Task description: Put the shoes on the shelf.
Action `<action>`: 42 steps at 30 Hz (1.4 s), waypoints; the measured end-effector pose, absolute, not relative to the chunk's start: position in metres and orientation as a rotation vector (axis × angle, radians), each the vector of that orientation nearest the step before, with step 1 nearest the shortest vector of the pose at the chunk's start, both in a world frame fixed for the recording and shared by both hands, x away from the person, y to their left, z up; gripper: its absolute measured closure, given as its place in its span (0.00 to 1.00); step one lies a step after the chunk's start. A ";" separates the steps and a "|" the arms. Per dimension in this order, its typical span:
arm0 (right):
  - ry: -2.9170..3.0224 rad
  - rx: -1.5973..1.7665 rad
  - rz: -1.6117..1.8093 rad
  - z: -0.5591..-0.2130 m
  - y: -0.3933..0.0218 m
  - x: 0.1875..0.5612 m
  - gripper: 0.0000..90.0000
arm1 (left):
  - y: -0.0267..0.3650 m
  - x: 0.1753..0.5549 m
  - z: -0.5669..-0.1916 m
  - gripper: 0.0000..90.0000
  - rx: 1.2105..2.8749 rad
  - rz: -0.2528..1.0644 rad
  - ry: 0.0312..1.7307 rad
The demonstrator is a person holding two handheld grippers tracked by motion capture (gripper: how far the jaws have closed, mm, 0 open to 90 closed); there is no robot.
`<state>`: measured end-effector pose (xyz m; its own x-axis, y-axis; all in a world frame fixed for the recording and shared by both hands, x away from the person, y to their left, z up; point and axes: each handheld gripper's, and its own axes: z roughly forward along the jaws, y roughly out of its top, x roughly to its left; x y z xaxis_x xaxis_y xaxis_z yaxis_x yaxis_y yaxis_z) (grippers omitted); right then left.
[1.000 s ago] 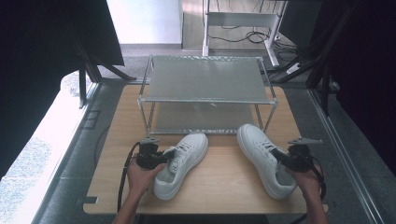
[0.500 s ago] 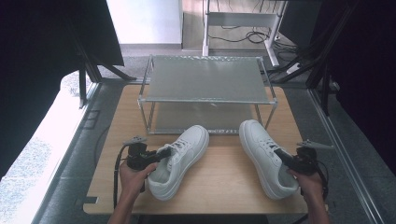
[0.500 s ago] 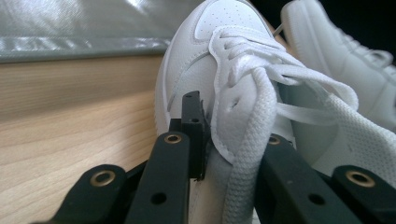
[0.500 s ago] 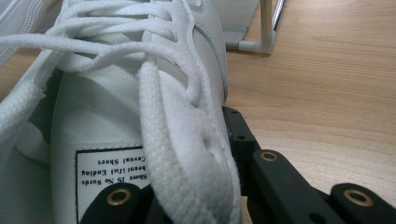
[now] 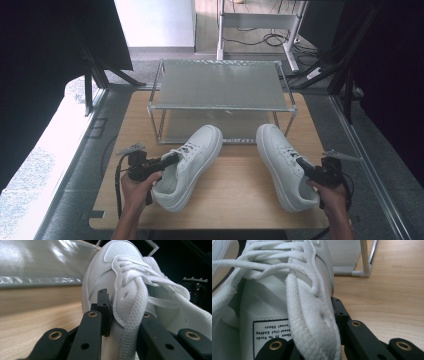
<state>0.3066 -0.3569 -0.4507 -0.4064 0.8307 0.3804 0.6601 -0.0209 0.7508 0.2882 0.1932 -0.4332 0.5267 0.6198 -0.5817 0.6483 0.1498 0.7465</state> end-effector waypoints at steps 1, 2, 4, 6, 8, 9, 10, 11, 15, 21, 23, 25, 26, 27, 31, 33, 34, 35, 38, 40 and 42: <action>2.062 1.597 1.400 -0.451 -0.357 0.307 0.95 | 0.193 0.288 -0.433 0.90 1.523 -0.029 1.136; 2.056 1.599 1.411 -0.451 -0.357 0.307 0.95 | 0.194 0.288 -0.432 0.90 1.515 -0.029 1.132; 2.044 1.602 1.438 -0.450 -0.357 0.306 0.95 | 0.195 0.287 -0.430 0.90 1.503 -0.033 1.123; 2.037 1.599 1.461 -0.449 -0.357 0.306 0.95 | 0.196 0.286 -0.427 0.90 1.487 -0.037 1.116; 2.026 1.602 1.491 -0.448 -0.357 0.306 0.95 | 0.198 0.285 -0.425 0.90 1.463 -0.041 1.107; 2.026 1.602 1.491 -0.448 -0.357 0.306 0.95 | 0.198 0.285 -0.425 0.90 1.463 -0.041 1.107; 2.015 1.604 1.506 -0.447 -0.357 0.305 0.95 | 0.199 0.285 -0.424 0.90 1.454 -0.043 1.104; 2.007 1.607 1.510 -0.447 -0.357 0.305 0.95 | 0.199 0.285 -0.423 0.90 1.453 -0.044 1.102; 1.994 1.614 1.520 -0.445 -0.355 0.306 0.95 | 0.199 0.285 -0.422 0.90 1.458 -0.038 1.106; 1.989 1.614 1.526 -0.444 -0.352 0.307 0.95 | 0.198 0.286 -0.421 0.90 1.464 -0.035 1.106; 1.990 1.615 1.524 -0.443 -0.351 0.307 0.95 | 0.198 0.286 -0.419 0.90 1.468 -0.031 1.103; 1.991 1.617 1.525 -0.443 -0.351 0.308 0.95 | 0.198 0.286 -0.418 0.90 1.473 -0.030 1.100; 1.991 1.616 1.526 -0.443 -0.351 0.308 0.95 | 0.198 0.286 -0.418 0.90 1.473 -0.030 1.100; 1.991 1.616 1.526 -0.443 -0.351 0.308 0.95 | 0.198 0.286 -0.417 0.90 1.473 -0.030 1.097; 1.987 1.610 1.539 -0.440 -0.350 0.308 0.95 | 0.196 0.287 -0.415 0.90 1.474 -0.024 1.094; 1.980 1.594 1.559 -0.436 -0.350 0.308 0.95 | 0.195 0.287 -0.413 0.90 1.474 -0.020 1.092; 1.977 1.593 1.570 -0.435 -0.350 0.309 0.95 | 0.194 0.288 -0.411 0.90 1.472 -0.019 1.084; 1.970 1.587 1.581 -0.434 -0.350 0.309 0.95 | 0.193 0.288 -0.410 0.90 1.470 -0.020 1.080; 1.960 1.579 1.611 -0.430 -0.350 0.309 0.95 | 0.192 0.289 -0.406 0.90 1.468 -0.023 1.068; 1.959 1.567 1.626 -0.428 -0.349 0.310 0.95 | 0.192 0.289 -0.405 0.90 1.470 -0.024 1.063; 1.961 1.560 1.636 -0.425 -0.348 0.310 0.95 | 0.191 0.290 -0.402 0.90 1.467 -0.030 1.051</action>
